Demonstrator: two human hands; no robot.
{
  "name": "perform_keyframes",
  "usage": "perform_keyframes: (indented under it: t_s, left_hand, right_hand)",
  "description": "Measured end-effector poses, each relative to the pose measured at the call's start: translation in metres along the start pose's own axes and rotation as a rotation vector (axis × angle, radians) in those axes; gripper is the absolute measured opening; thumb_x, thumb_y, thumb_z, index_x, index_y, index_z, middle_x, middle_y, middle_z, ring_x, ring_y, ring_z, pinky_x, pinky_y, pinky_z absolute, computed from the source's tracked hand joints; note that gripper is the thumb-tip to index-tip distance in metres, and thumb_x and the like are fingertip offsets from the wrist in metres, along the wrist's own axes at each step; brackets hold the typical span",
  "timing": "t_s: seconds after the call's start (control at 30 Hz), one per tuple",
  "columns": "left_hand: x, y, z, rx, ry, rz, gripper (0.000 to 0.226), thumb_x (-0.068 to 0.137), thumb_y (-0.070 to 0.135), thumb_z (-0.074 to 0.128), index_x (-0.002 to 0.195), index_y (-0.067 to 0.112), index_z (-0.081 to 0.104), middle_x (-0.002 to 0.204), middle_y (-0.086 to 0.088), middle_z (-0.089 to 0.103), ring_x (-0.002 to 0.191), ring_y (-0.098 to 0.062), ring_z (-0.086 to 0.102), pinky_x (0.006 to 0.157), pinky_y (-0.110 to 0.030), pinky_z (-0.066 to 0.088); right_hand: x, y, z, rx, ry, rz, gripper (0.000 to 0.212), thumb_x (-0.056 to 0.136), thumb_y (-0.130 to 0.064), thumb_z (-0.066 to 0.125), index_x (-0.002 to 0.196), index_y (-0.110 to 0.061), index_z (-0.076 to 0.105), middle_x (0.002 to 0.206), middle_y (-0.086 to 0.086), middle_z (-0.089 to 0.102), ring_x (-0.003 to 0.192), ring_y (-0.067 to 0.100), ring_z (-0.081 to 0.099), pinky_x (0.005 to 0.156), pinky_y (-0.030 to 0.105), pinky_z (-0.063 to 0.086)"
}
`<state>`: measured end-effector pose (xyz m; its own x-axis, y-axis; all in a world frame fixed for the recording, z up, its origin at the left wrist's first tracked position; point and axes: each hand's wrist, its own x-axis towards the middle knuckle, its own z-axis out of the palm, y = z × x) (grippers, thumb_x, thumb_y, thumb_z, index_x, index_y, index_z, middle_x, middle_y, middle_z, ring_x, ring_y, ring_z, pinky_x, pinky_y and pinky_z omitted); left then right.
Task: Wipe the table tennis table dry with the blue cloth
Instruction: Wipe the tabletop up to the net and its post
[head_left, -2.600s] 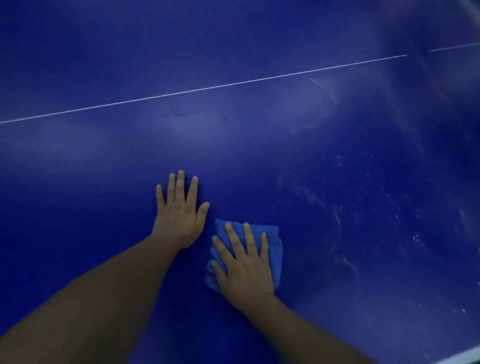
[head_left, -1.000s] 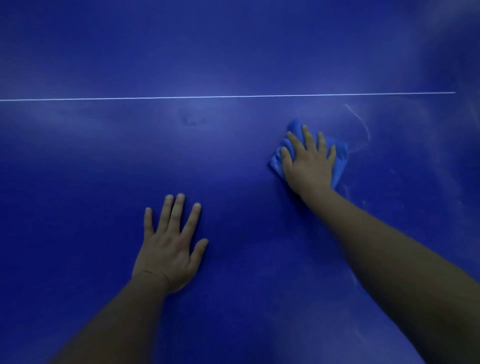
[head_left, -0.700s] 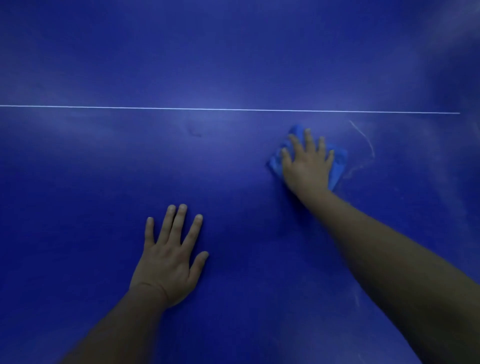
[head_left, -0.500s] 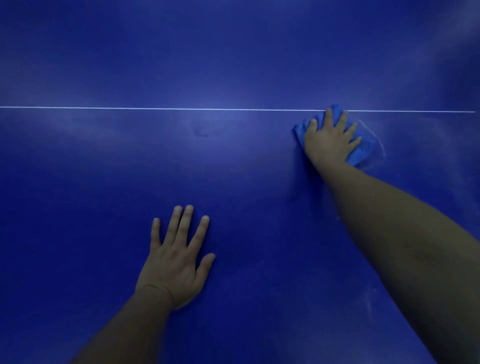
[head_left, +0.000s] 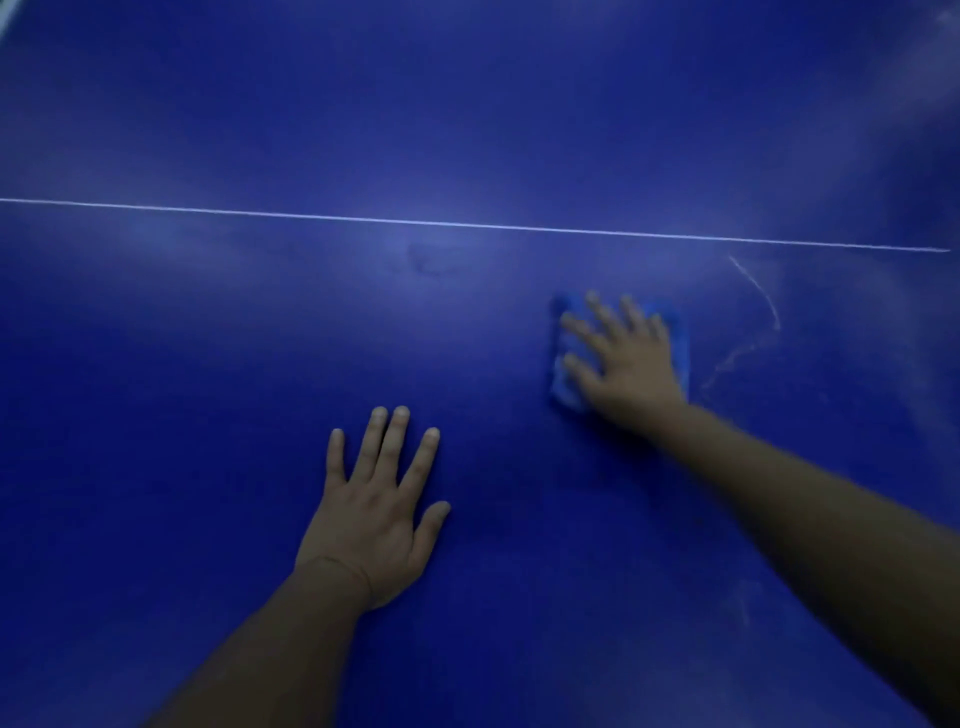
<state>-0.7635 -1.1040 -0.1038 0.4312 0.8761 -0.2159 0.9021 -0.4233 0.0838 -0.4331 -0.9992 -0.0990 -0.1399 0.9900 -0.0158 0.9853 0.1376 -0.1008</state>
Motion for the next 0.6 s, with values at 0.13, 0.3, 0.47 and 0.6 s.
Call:
perform_keyframes:
  t_s: [0.13,0.3,0.47,0.6]
  left_hand:
    - [-0.001,-0.001,0.000,-0.017,-0.005,-0.016,0.072,0.100,0.064,0.009,0.160,0.024,-0.001,0.167,-0.009,-0.009,0.154,-0.027,-0.014,0.120,-0.062,0.002]
    - [-0.004,-0.007,-0.010,-0.238,0.017,0.004,0.078,0.094,0.059,0.010,0.158,0.019,-0.008,0.166,-0.005,-0.020,0.149,-0.017,-0.028,0.121,-0.047,-0.017]
    - [-0.043,-0.025,-0.013,-0.404,0.112,-0.058,0.075,0.096,0.051,0.022,0.160,0.011,0.014,0.168,-0.010,-0.004,0.154,-0.020,-0.013,0.124,-0.042,-0.008]
    - [-0.098,-0.034,0.001,-0.290,0.079,0.006,0.067,0.099,0.048,0.027,0.156,0.012,0.031,0.167,-0.010,0.010,0.155,-0.025,0.002,0.123,-0.047,-0.003]
  right_hand:
    - [0.060,-0.001,-0.015,0.033,-0.088,0.235,0.063,0.094,-0.067,0.024,0.152,-0.044,0.034,0.166,-0.013,0.017,0.153,0.029,0.012,0.119,0.060,0.007]
    - [-0.003,-0.101,0.002,-0.022,-0.143,-0.242,0.067,0.089,-0.064,0.024,0.148,-0.040,0.045,0.163,-0.005,0.030,0.150,0.036,0.024,0.115,0.067,0.016]
    - [-0.197,-0.165,0.004,0.040,-0.239,-0.794,0.053,0.101,-0.056,0.042,0.151,-0.040,0.041,0.166,-0.008,0.022,0.155,0.032,0.009,0.117,0.066,0.013]
    - [-0.170,-0.112,0.008,-0.019,-0.173,-0.764,0.053,0.099,-0.061,0.040,0.148,-0.041,0.043,0.162,-0.003,0.032,0.151,0.034,0.023,0.114,0.066,0.021]
